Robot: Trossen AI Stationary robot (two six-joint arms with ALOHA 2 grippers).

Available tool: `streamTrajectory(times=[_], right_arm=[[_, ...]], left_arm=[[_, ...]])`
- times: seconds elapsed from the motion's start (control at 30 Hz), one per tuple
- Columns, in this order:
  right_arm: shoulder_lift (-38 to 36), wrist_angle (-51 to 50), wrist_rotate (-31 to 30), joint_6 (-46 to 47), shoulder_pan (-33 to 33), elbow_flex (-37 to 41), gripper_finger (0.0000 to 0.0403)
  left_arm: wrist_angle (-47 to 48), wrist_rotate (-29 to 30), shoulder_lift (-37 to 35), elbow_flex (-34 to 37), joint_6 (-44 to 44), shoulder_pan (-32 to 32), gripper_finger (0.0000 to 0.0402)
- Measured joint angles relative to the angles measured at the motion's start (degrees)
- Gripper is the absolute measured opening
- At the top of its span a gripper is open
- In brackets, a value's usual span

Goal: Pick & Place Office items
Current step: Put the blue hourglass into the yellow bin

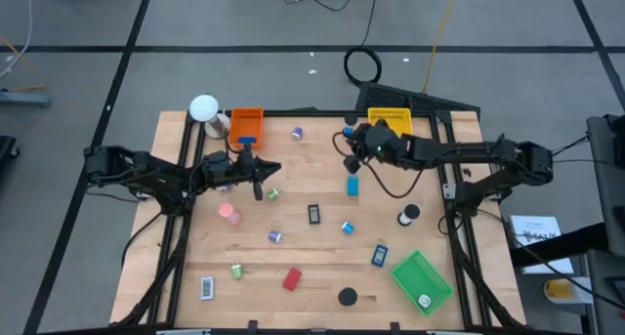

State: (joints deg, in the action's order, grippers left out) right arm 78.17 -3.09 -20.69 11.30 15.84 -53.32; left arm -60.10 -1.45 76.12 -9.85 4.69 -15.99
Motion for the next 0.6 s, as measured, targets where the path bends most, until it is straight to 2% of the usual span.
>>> streamTrajectory(times=[0.1,0.23,0.33,0.5,0.6], right_arm=[[0.0,-0.26,-0.08,-1.33,2.31,0.0,0.0007],[1.05,-5.08,0.0,0.74,4.82,-2.13,0.0019],[1.71,-14.82,0.01,2.49,6.59,-7.3,0.0025],[6.3,-24.43,0.42,3.03,9.61,-17.38,0.0048],[10.58,-26.59,4.53,3.04,11.79,-23.42,0.0076]], left_arm=[[0.0,0.0,-0.01,0.0,-0.08,0.0,0.0037],[-0.02,0.0,0.0,0.0,0.15,0.01,0.0037],[0.0,0.0,0.0,0.0,-0.07,0.0,0.0037],[-0.03,0.0,-0.02,0.0,0.15,0.0,0.0037],[-0.04,0.0,0.0,-0.01,-0.07,0.0,0.0037]])
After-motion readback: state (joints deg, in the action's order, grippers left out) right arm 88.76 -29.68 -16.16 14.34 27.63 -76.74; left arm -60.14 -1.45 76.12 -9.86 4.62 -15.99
